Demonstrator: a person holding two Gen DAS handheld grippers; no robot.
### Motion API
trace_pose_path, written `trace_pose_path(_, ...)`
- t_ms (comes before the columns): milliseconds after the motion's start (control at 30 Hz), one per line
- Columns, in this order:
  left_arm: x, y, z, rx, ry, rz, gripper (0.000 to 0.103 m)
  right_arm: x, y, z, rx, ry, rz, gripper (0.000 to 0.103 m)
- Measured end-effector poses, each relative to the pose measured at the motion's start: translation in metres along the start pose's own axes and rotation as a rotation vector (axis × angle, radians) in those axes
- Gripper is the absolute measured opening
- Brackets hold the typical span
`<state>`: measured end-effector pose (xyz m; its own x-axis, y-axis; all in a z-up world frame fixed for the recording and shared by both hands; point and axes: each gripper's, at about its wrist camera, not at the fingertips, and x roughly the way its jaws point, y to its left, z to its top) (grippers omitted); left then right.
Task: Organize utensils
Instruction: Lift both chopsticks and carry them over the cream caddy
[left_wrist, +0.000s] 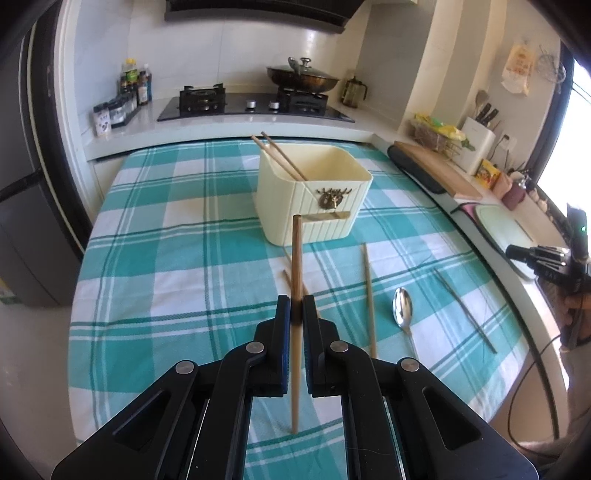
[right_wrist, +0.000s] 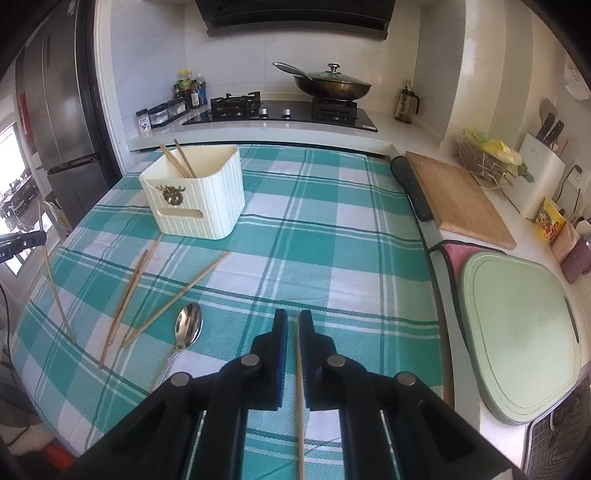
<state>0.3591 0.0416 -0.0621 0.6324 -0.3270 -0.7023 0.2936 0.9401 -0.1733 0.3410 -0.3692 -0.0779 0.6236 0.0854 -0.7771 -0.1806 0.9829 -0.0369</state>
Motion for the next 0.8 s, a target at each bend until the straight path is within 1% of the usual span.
trace_pose_path(67,-0.004,0.001,-0.004,-0.007,-0.01,-0.002,0.005,0.008,0.002,-0.005,-0.007,0.039,-0.005,0.007)
trace_pose_path(100,-0.007,0.001,-0.006,-0.01,-0.016,-0.004,0.005,0.017,0.002,-0.008,-0.009,0.063,-0.019,0.01)
trace_pose_path(133,-0.009,0.001,-0.008,-0.013,-0.021,-0.007,0.005,0.027,0.001,-0.012,-0.008,0.084,-0.028,0.021)
trace_pose_path(167,-0.01,0.001,-0.009,-0.015,-0.024,-0.01,0.005,0.038,-0.001,-0.016,-0.007,0.099,-0.029,0.035)
trace_pose_path(200,-0.012,0.001,-0.01,-0.016,-0.027,-0.013,0.005,0.049,-0.003,-0.022,-0.004,0.114,-0.021,0.039)
trace_pose_path(233,-0.013,0.0,-0.011,-0.016,-0.029,-0.016,0.005,0.064,-0.005,-0.027,0.001,0.146,-0.01,0.04)
trace_pose_path(300,-0.016,0.0,-0.012,-0.015,-0.03,-0.022,0.005,0.097,-0.007,-0.035,0.002,0.214,-0.02,0.04)
trace_pose_path(400,-0.02,-0.001,-0.013,-0.012,-0.036,-0.016,0.005,0.139,-0.005,-0.041,-0.022,0.251,-0.047,0.04)
trace_pose_path(467,-0.025,0.0,-0.014,-0.016,-0.041,-0.015,0.005,0.162,-0.005,-0.042,-0.018,0.275,-0.067,0.039)
trace_pose_path(500,-0.027,0.0,-0.015,-0.016,-0.043,-0.013,0.005,0.163,-0.007,-0.04,-0.001,0.236,-0.063,0.038)
trace_pose_path(533,-0.029,0.001,-0.015,-0.015,-0.044,-0.012,0.005,0.165,-0.008,-0.037,0.014,0.242,-0.049,0.017)
trace_pose_path(567,-0.031,0.001,-0.016,-0.013,-0.046,-0.009,0.005,0.164,-0.009,-0.035,0.033,0.247,-0.036,0.006)
trace_pose_path(633,-0.035,0.001,-0.017,-0.004,-0.049,-0.001,0.005,0.157,-0.009,-0.032,0.058,0.238,-0.032,0.006)
trace_pose_path(700,-0.037,0.0,-0.018,0.001,-0.051,0.005,0.005,0.14,-0.006,-0.028,0.045,0.199,-0.034,0.006)
trace_pose_path(800,-0.041,-0.002,-0.016,0.006,-0.06,-0.008,0.005,0.101,-0.005,-0.02,0.066,0.122,0.017,0.006)
